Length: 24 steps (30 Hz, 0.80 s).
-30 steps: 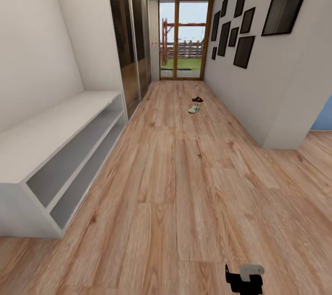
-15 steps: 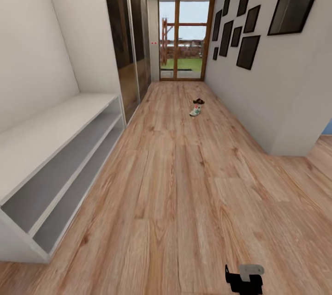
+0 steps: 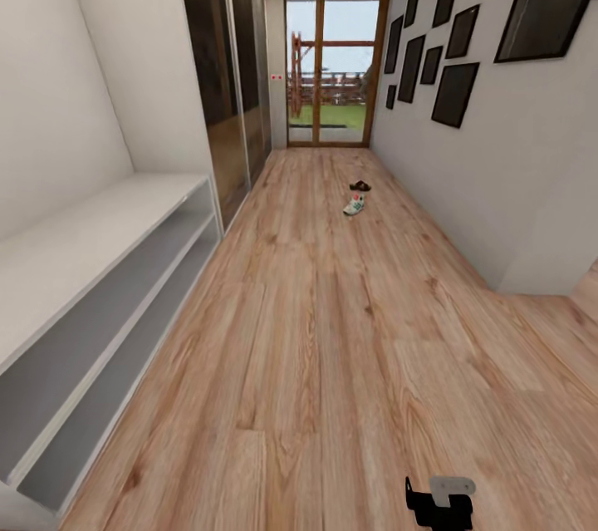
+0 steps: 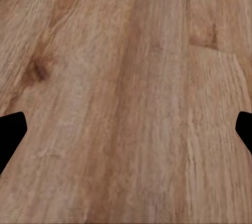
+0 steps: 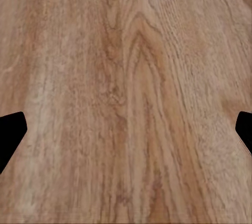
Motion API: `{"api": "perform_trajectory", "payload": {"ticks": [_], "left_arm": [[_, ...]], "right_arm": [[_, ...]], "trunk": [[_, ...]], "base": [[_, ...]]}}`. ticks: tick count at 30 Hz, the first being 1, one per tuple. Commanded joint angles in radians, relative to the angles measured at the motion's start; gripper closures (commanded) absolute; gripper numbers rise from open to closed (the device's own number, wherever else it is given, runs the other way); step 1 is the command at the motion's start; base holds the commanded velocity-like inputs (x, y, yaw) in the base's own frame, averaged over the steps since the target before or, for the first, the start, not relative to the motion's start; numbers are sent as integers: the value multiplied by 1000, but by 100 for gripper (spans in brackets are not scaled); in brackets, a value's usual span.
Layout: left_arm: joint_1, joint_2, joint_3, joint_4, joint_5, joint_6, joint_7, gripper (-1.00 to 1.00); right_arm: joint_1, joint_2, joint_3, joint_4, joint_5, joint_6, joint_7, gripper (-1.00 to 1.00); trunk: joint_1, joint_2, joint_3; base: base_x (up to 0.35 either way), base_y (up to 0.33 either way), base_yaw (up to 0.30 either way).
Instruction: Pick up the two gym shoes and the two sandals from the corridor floor and place them onto the hallstand (shoe rack) in the corridor, making sure they are on the rack and not on the floor. Arrange them so the two gym shoes are next to each other and the two sandals are next to each other.
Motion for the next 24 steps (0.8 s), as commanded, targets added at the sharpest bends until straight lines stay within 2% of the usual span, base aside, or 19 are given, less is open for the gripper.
{"api": "perform_trajectory", "payload": {"ticks": [1, 24], "left_arm": [[-1, 0, 1, 1, 10, 0, -10, -100], [-1, 1, 3, 1, 10, 0, -9, -100]], "right_arm": [[0, 0, 1, 1, 9, -1, -8, -100], [0, 0, 1, 1, 7, -1, -10, -100]], "trunk": [[0, 0, -1], [0, 0, -1]], "base": [[338, 0, 0], [338, 0, -1]]}}
